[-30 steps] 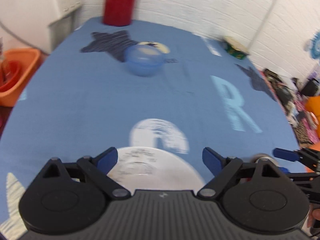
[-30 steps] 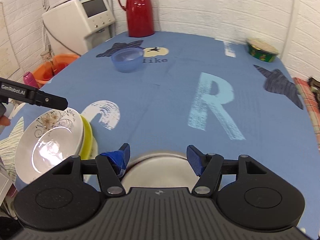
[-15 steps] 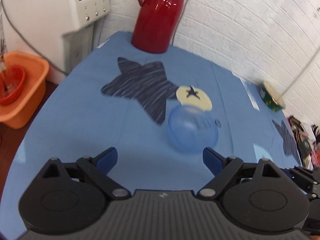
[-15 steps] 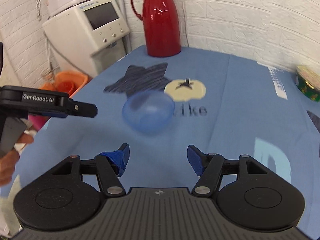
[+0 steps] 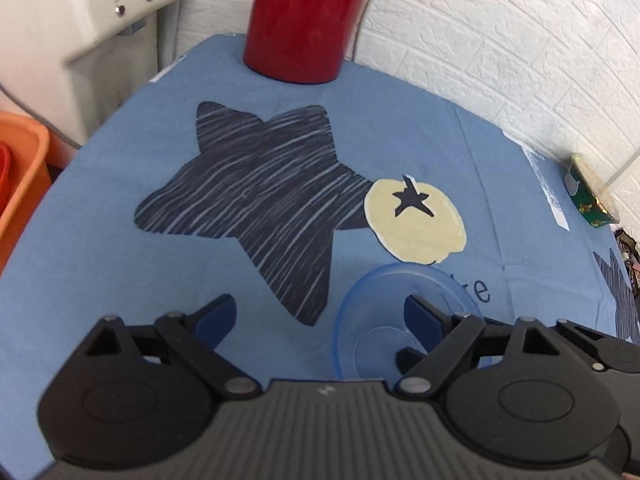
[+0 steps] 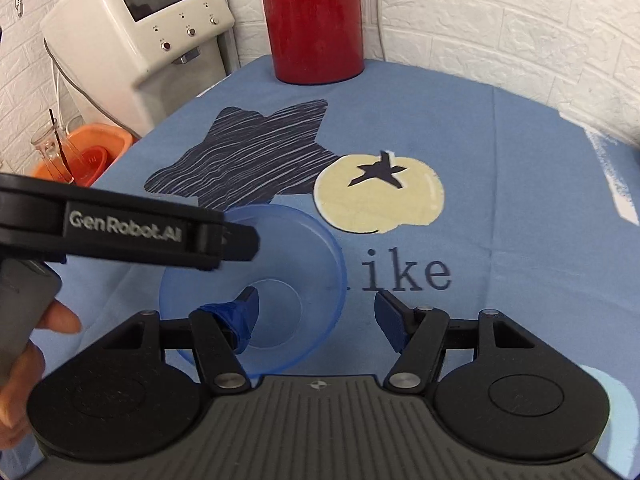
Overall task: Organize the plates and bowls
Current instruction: 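Move the left tool to the clear blue plastic bowl, then close the left tool on the blue bowl's rim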
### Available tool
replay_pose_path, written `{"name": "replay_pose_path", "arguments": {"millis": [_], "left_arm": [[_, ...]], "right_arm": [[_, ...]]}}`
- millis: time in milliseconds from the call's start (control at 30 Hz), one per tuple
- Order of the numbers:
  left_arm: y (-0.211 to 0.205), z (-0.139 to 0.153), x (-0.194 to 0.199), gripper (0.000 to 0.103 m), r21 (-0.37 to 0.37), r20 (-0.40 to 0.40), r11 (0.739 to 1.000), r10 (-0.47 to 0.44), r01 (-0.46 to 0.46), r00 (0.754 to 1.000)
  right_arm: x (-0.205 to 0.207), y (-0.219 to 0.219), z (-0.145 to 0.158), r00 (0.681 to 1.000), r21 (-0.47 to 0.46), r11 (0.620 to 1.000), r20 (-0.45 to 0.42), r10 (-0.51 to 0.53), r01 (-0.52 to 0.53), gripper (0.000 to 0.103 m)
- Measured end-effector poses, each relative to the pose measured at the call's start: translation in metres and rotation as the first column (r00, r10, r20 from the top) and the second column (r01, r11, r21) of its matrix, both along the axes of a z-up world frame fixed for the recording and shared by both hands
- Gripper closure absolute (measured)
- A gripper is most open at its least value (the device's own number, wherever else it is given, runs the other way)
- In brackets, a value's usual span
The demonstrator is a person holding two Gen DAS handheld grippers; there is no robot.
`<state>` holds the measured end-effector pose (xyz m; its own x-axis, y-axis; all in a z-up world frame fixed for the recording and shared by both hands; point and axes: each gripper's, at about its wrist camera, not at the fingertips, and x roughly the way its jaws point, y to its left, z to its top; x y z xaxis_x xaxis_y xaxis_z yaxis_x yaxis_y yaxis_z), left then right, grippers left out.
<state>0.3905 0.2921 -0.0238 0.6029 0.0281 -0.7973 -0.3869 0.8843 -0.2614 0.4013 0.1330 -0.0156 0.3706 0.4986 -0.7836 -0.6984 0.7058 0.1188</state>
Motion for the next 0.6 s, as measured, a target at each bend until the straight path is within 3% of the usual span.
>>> {"name": "replay_pose_path", "arguments": {"millis": [33,100,167,233,300,367,500,600], "left_arm": [[-0.002,-0.002,0.001,0.019,0.006,-0.005,1.0,-0.002,0.002,1.0],[-0.006,-0.008,0.005,0.046,0.019,-0.03,1.0,-0.012,0.013,0.999],[-0.012,-0.01,0.006,0.064,0.07,-0.039,0.997,-0.023,0.025,0.999],[-0.018,-0.011,0.006,0.073,0.078,-0.041,0.996,-0.041,0.044,0.998],[-0.021,-0.01,0.004,0.076,0.027,-0.035,0.997,-0.073,0.074,0.997],[-0.026,-0.008,-0.001,0.075,0.023,-0.042,0.996,-0.08,0.081,0.996],[-0.029,-0.006,-0.016,0.076,-0.042,-0.055,0.992,-0.12,0.117,0.991],[-0.039,-0.001,-0.03,0.076,-0.04,-0.062,0.99,-0.135,0.132,0.989]], "right_arm": [[0.0,0.001,-0.003,1.0,0.011,1.0,-0.012,0.009,-0.009,0.053],[-0.002,0.001,-0.006,1.0,0.035,0.999,-0.01,0.026,-0.026,0.055],[-0.006,0.003,-0.007,0.999,0.043,0.998,-0.003,0.043,-0.043,0.055],[-0.009,0.005,-0.007,0.998,0.055,0.997,-0.013,0.056,-0.055,0.055],[-0.015,0.008,-0.006,0.997,0.071,0.995,-0.035,0.072,-0.069,0.055],[-0.021,0.009,-0.004,0.998,0.054,0.997,-0.026,0.059,-0.058,0.056],[-0.026,-0.004,-0.003,0.994,0.091,0.996,-0.103,0.027,-0.018,0.056],[-0.04,-0.014,0.002,0.99,0.1,0.995,-0.139,0.021,-0.007,0.053]]}}
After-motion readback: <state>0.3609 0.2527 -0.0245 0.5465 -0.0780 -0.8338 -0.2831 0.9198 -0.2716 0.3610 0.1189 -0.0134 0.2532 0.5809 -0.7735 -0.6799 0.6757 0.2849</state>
